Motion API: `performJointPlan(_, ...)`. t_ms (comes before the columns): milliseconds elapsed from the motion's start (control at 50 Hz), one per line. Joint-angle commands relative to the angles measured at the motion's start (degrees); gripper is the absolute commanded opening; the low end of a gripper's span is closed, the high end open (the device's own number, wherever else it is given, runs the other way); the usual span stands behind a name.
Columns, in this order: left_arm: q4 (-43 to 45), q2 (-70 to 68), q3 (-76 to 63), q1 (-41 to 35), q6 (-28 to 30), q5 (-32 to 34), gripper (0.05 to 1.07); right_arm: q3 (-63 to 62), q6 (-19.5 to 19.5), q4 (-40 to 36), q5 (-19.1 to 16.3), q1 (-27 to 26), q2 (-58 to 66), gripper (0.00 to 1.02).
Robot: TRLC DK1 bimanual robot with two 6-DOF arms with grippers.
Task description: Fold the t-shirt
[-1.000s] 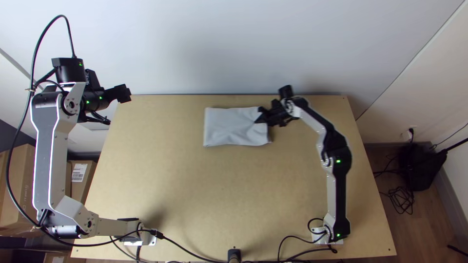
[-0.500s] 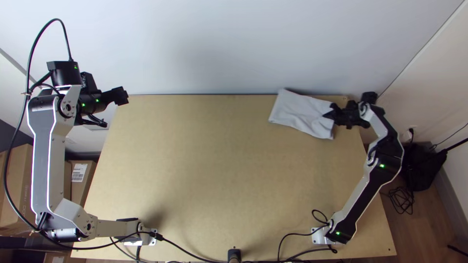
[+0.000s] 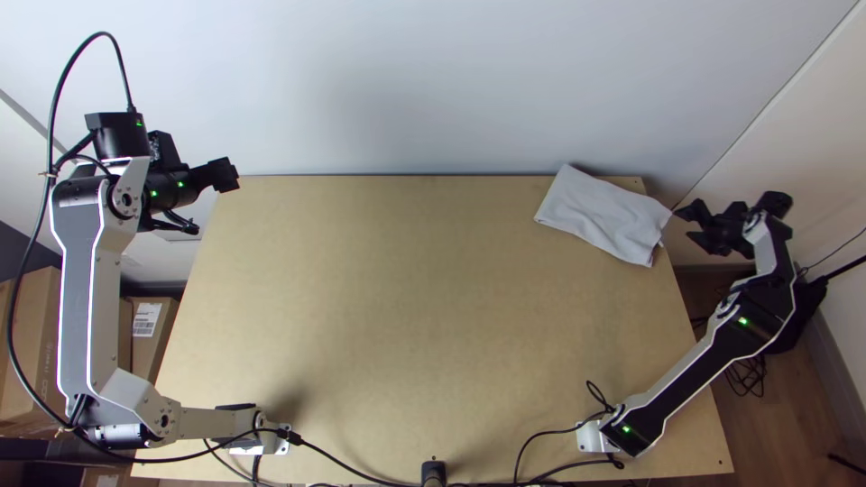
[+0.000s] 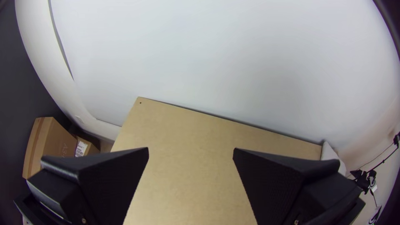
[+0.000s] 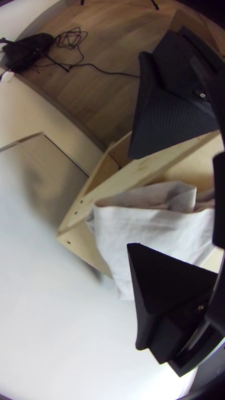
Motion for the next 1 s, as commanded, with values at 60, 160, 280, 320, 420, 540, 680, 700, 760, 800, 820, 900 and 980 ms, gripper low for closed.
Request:
performJointPlan(60, 0.3, -4.3, -0.9, -0.1, 0.7, 0.5, 1.03, 1.0, -5.4, 0.1, 4.5, -1.3, -8.0, 0.99)
performJointPlan(160, 0.3, -6.4, -1.3, -0.1, 0.7, 0.6, 1.03, -3.5, -8.5, 4.1, 6.5, -1.3, -18.9, 0.99)
performJointPlan(280, 3.5, -11.2, -4.5, 0.0, 0.7, 0.6, 1.03, -13.9, -12.3, 16.0, 8.2, 1.0, -35.0, 0.99)
performJointPlan(320, 4.8, -13.1, -6.0, 0.1, 0.8, 0.5, 1.03, -17.1, -12.4, 20.5, 8.9, 2.1, -39.8, 0.99)
performJointPlan(420, 8.1, -18.2, -11.0, 0.6, 1.4, 0.5, 1.03, -21.9, -13.5, 26.0, 10.7, 5.2, -49.8, 0.99)
performJointPlan(540, 10.9, -24.9, -17.1, 3.3, 1.1, 0.6, 1.03, -27.6, -14.0, 31.2, 12.6, 7.7, -60.7, 0.99)
performJointPlan(680, 20.0, -35.7, -26.9, 4.9, 4.5, 0.5, 1.03, -32.8, -13.7, 31.5, 13.9, 10.4, -72.3, 0.99)
performJointPlan(700, 20.7, -36.9, -28.1, 5.1, 5.2, 0.5, 1.03, -33.8, -13.4, 31.5, 13.9, 10.5, -74.2, 0.99)
performJointPlan(760, 22.3, -40.2, -31.1, 6.1, 7.0, 0.5, 1.03, -36.5, -12.8, 32.7, 14.3, 11.5, -79.7, 0.99)
performJointPlan(800, 23.7, -42.7, -33.4, 6.7, 8.0, 0.4, 1.03, -37.8, -11.5, 33.3, 14.3, 12.0, -83.2, 0.99)
performJointPlan(820, 24.4, -43.7, -34.5, 6.9, 8.6, 0.4, 1.03, -38.5, -10.9, 33.3, 14.3, 12.0, -85.2, 0.99)
performJointPlan(900, 29.1, -49.5, -41.1, 7.9, 10.3, 0.4, 1.03, -42.2, -11.0, 34.3, 14.3, 12.5, -91.9, 0.99)
performJointPlan(980, 32.3, -55.1, -48.5, 7.9, 12.7, 0.5, 1.03, -48.1, -11.2, 36.4, 14.3, 12.7, -99.2, 0.99)
